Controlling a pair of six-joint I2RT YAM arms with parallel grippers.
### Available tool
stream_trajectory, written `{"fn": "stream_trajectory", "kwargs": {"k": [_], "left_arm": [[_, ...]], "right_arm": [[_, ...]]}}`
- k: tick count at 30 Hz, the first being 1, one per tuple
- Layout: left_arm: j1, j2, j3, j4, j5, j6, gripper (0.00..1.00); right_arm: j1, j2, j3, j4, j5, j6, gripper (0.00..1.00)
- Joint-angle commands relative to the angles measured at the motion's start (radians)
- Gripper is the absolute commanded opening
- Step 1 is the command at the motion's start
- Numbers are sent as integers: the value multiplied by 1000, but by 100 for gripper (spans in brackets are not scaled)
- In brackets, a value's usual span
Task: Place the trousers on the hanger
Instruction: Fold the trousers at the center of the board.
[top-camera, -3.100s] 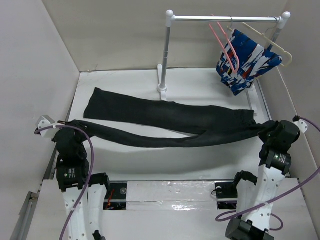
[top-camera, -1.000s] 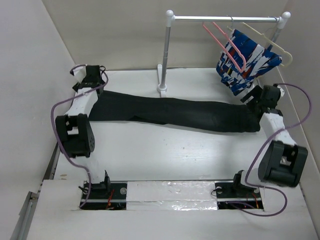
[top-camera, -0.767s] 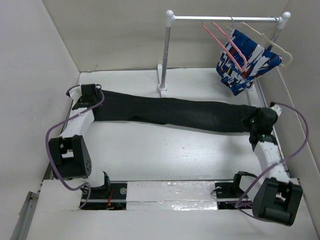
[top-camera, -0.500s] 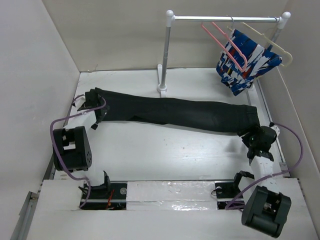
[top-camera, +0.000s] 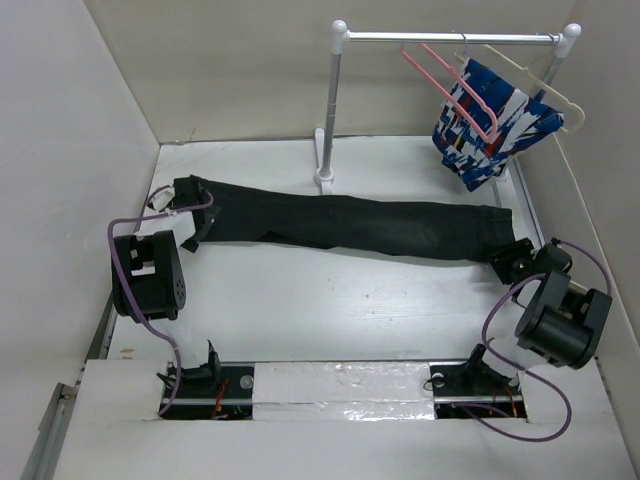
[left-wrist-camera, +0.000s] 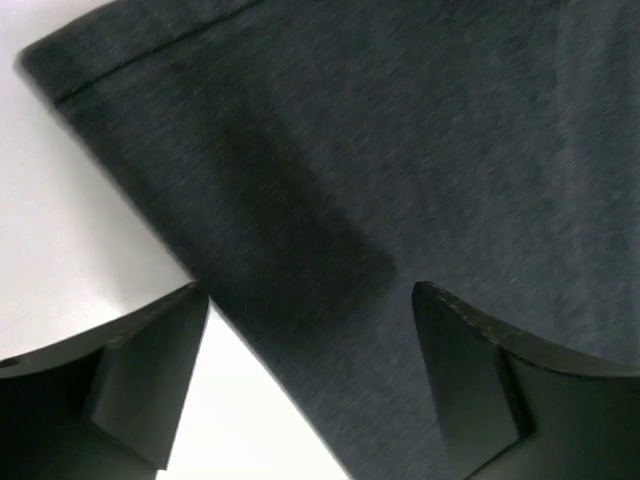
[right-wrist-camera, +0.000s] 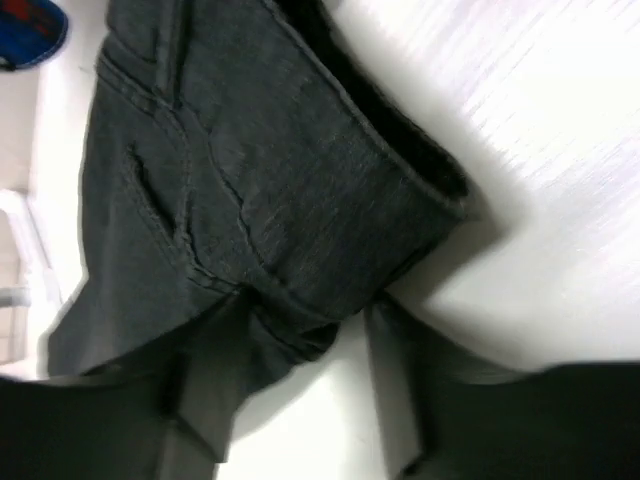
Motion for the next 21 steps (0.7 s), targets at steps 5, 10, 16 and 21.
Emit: {"fn": "stream_trajectory", "kwargs": {"k": [5,10,16,21], "left_arm": [[7,92,38,30,24,-17,25],[16,61,77,-42,-109,23,0],[16,-23,96,-188,-335,75,0],[16,-86,30,-261,-385,60,0]], "right_arm": [[50,76,-12,45,2,82,5],[80,-6,-24,-17,90,66,0],[81,-136,-58,-90,119,30,0],[-8,-327,-66,-257,133,-81,0]]}}
